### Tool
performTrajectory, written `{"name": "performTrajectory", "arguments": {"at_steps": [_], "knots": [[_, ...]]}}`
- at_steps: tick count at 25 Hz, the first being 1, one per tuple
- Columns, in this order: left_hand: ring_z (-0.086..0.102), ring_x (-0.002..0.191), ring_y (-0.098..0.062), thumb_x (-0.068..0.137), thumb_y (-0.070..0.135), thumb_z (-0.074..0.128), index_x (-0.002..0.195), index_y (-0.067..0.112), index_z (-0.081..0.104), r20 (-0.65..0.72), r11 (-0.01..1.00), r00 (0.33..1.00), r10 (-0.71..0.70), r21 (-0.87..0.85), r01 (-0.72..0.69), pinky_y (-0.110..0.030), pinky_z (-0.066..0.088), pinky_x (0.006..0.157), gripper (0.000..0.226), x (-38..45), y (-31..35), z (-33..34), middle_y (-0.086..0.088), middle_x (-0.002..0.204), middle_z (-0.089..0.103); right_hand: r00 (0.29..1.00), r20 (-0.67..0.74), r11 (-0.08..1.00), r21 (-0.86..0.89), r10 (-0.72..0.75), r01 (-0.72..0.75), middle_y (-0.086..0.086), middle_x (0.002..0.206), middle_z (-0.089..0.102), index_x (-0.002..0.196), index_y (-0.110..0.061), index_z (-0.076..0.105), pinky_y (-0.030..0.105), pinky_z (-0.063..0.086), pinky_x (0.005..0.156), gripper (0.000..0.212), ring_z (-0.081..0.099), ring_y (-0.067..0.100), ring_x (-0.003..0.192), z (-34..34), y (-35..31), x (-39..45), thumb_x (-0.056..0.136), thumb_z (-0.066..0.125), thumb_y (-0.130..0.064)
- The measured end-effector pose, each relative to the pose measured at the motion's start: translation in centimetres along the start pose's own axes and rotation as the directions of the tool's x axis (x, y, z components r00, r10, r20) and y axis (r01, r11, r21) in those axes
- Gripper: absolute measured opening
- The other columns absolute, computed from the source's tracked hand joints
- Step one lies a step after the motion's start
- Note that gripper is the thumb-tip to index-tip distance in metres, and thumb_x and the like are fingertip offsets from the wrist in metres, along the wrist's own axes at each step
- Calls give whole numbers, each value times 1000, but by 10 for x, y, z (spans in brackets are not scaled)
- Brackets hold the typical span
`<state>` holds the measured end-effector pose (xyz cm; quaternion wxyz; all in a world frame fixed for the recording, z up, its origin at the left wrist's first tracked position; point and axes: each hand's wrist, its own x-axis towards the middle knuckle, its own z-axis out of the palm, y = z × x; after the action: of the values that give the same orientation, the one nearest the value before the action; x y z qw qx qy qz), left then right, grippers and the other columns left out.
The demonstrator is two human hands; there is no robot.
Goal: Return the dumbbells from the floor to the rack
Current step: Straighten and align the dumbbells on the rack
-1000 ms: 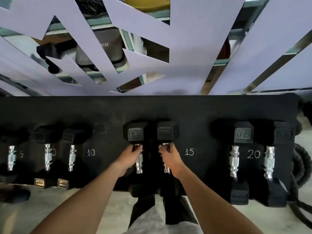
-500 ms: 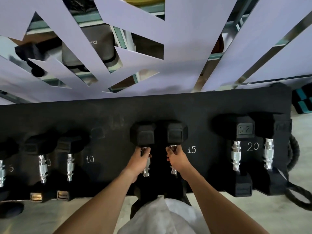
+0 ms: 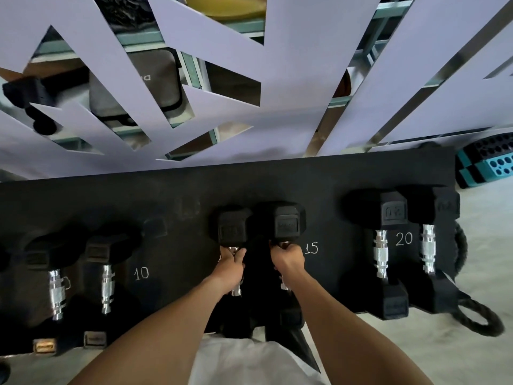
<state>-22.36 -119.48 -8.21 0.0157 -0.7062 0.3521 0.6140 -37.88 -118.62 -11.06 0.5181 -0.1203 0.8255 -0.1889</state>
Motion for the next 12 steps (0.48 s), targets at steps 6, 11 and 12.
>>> {"name": "performTrajectory", "arguments": {"at_steps": [6, 11, 12], "knots": [[50, 125, -23, 104, 51, 33, 158, 28, 3, 10, 1000, 1000, -26, 3, 26, -48, 39, 113, 66, 0, -2, 0, -2, 139, 50, 956, 292, 994, 83, 42, -69, 3, 44, 40, 58, -12, 50, 22, 32, 40, 27, 36, 17, 35, -12, -8, -6, 72, 72, -14], [46, 134, -28, 105, 50, 32, 157, 28, 6, 15, 1000, 1000, -20, 11, 20, -48, 37, 114, 63, 5, -1, 0, -8, 145, 47, 922, 386, 987, 160, -37, -27, 5, 49, 45, 62, -12, 52, 25, 35, 44, 25, 40, 18, 41, -18, -10, -6, 78, 71, -13], [45, 135, -28, 105, 50, 32, 156, 27, 7, 20, 1000, 1000, -21, 14, 20, -47, 36, 114, 62, 6, -2, -1, -9, 146, 47, 942, 330, 986, 167, -57, 1, 4, 53, 51, 64, -12, 55, 25, 40, 45, 24, 46, 18, 44, -15, -7, -9, 79, 73, -16]]}}
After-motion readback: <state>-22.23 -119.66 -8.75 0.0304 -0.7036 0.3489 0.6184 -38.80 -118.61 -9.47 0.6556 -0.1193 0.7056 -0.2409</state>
